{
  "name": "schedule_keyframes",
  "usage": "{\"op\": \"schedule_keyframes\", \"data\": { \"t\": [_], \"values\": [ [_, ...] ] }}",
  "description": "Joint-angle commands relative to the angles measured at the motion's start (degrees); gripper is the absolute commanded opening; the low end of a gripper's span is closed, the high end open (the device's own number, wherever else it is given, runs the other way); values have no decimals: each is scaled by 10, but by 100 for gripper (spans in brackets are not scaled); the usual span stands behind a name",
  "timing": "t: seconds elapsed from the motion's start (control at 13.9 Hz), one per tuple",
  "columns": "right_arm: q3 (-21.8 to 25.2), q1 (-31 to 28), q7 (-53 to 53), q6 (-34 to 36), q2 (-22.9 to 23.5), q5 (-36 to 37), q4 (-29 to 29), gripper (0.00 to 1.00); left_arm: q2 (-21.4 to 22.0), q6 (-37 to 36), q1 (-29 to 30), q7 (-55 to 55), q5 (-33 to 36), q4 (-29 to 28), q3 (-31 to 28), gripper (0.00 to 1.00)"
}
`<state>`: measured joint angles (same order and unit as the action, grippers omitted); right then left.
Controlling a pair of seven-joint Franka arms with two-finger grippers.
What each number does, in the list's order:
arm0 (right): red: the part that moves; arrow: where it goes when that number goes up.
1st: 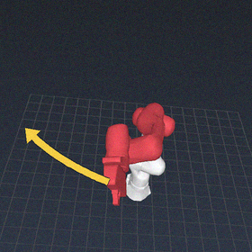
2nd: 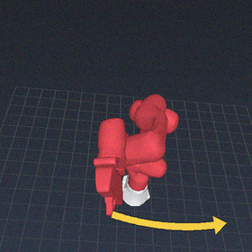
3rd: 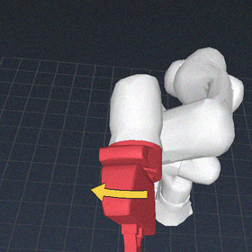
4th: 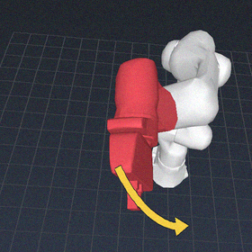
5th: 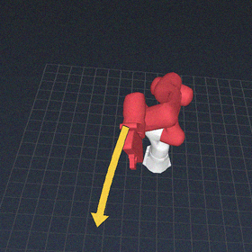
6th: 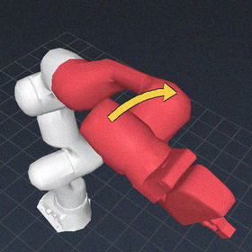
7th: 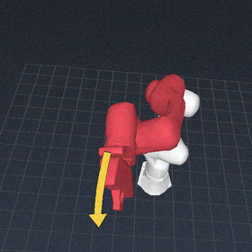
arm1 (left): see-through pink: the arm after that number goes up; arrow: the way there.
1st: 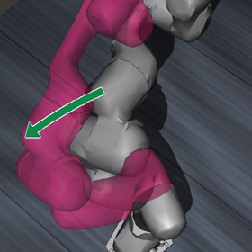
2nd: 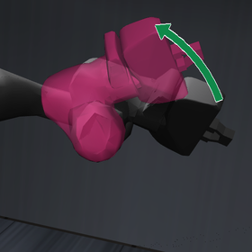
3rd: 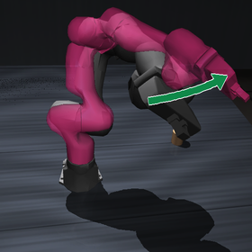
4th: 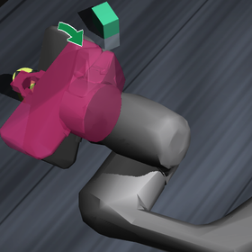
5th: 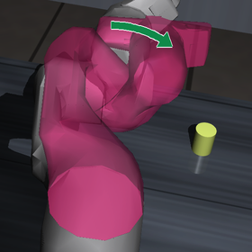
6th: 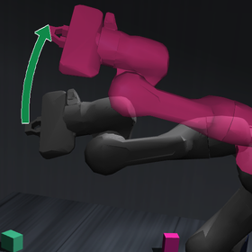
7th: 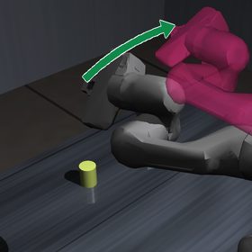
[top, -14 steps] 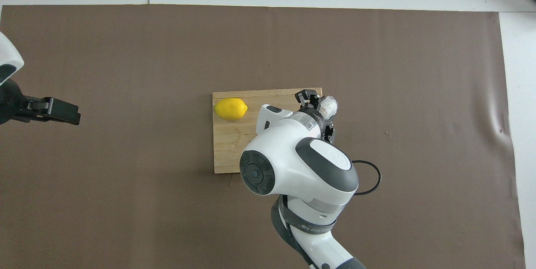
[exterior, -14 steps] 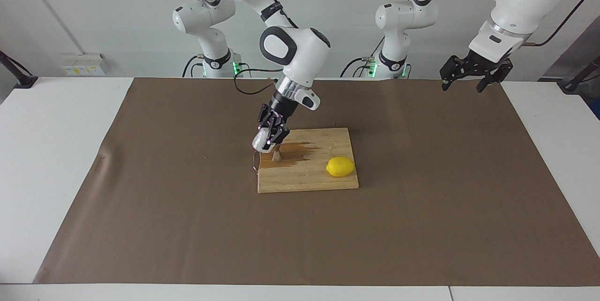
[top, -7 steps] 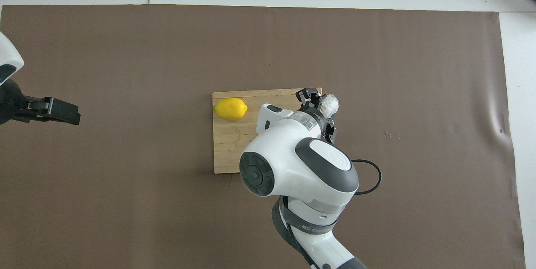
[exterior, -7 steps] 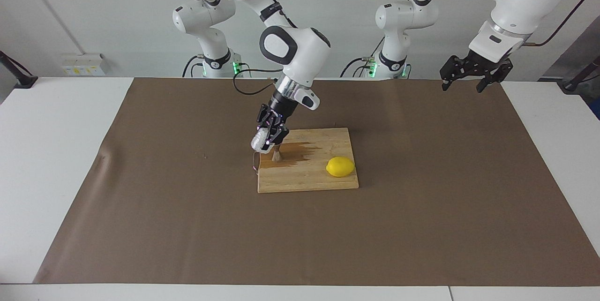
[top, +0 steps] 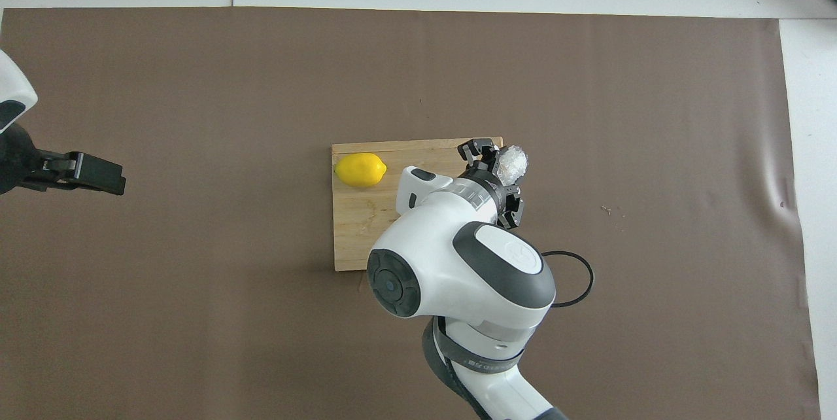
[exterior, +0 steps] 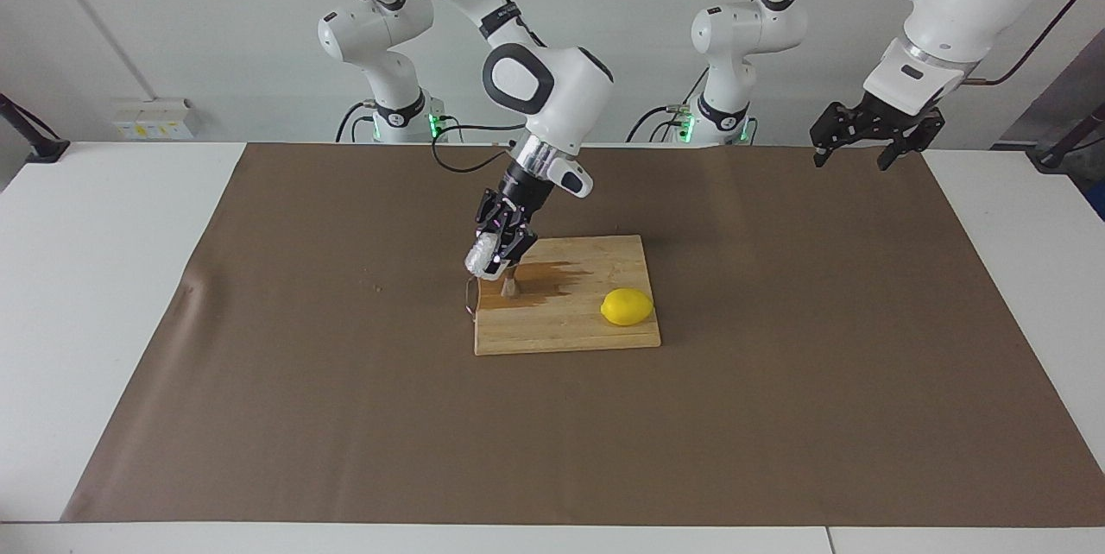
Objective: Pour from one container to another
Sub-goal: 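Tilt the clear glass with the right gripper over the metal cup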
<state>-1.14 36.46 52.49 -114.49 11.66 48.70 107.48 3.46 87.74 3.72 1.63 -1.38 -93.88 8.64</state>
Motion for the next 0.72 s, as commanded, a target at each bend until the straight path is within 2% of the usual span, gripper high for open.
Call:
{"op": "schedule_keyframes", "data": {
  "t": [0.0,0.14,0.36,0.65],
  "values": [
    [-4,-5,-14,6,-24,11,23,0,7,-9,4,-4,-4,-1,1,100],
    [-4,-8,-16,8,-25,-4,22,0,7,-9,4,-4,-4,-1,1,100],
    [-4,-33,-16,8,-32,-82,22,0,7,-9,4,-4,-4,-1,1,100],
    [-4,-44,-11,8,-32,-128,13,0,7,-9,4,-4,-4,-1,1,100]
  ]
}}
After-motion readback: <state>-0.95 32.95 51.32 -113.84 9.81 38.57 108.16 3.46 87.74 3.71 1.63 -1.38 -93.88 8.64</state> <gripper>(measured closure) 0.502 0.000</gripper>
